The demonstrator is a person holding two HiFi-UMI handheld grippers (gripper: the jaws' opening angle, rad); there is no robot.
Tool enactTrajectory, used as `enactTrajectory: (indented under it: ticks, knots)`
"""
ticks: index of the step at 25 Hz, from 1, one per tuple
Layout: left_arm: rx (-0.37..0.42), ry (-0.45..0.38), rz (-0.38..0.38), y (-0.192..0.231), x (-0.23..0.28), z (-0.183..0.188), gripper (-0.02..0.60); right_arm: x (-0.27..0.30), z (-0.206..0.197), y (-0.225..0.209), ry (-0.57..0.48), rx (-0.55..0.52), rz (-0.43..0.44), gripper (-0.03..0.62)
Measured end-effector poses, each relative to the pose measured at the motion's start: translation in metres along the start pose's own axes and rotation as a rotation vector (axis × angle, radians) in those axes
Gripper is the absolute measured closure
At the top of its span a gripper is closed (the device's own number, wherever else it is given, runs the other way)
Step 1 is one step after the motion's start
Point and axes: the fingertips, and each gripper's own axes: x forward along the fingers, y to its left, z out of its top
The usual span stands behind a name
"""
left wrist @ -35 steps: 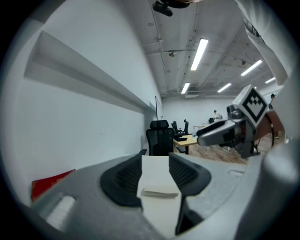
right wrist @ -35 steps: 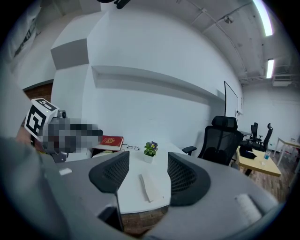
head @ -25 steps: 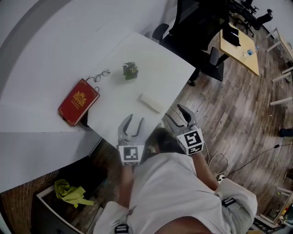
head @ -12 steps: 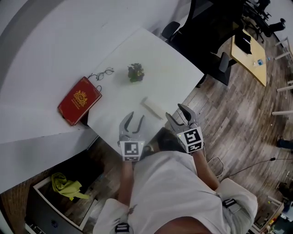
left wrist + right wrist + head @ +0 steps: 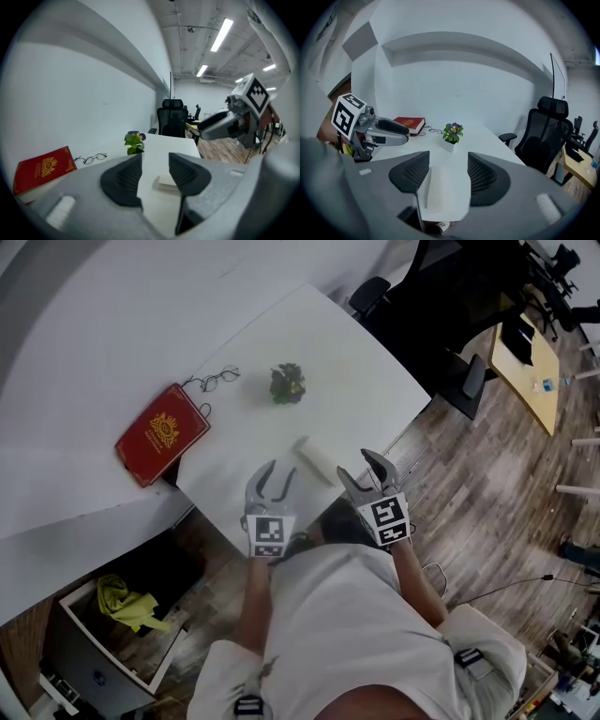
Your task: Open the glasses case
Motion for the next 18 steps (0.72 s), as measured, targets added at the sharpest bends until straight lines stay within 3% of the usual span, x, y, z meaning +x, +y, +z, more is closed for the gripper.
enactTrajectory:
  ticks: [18]
  knots:
    - [-0.038,0.134,-0.014,-0.004,0.047,-0.047,0.402,0.044,-0.043,-0.01,0.128,-0.001,0.114,0.336]
